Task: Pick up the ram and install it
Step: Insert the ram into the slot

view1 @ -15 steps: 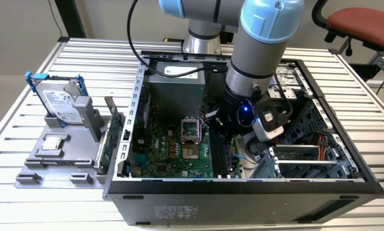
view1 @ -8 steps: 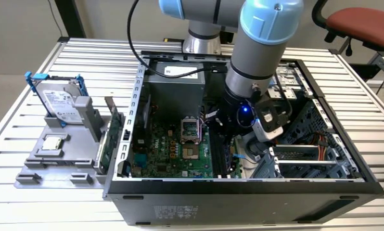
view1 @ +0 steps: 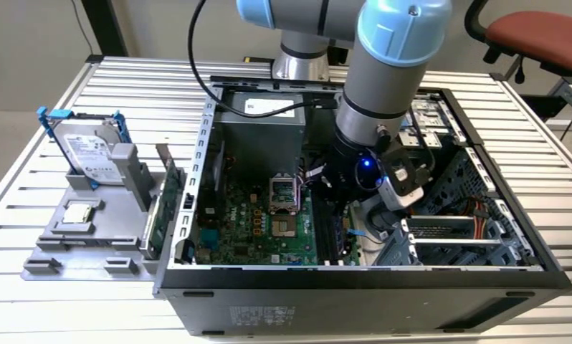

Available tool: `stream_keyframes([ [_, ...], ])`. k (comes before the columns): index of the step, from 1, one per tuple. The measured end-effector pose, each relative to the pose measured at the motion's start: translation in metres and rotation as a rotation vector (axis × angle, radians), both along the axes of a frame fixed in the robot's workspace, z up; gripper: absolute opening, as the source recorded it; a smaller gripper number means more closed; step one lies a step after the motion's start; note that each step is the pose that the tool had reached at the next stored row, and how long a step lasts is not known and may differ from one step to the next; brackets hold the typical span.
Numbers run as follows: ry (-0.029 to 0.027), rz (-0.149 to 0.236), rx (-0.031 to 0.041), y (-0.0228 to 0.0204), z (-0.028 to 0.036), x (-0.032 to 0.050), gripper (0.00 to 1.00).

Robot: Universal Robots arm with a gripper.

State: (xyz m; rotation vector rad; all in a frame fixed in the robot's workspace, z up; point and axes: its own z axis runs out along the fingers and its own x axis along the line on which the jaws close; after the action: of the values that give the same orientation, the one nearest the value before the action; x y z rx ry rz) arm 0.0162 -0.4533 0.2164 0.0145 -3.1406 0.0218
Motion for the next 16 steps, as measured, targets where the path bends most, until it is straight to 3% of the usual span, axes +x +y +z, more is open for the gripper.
stream_keyframes([
  [16,-0.0010,0.000,-0.0001,-0.0001,-0.0004,0.0001,0.00],
])
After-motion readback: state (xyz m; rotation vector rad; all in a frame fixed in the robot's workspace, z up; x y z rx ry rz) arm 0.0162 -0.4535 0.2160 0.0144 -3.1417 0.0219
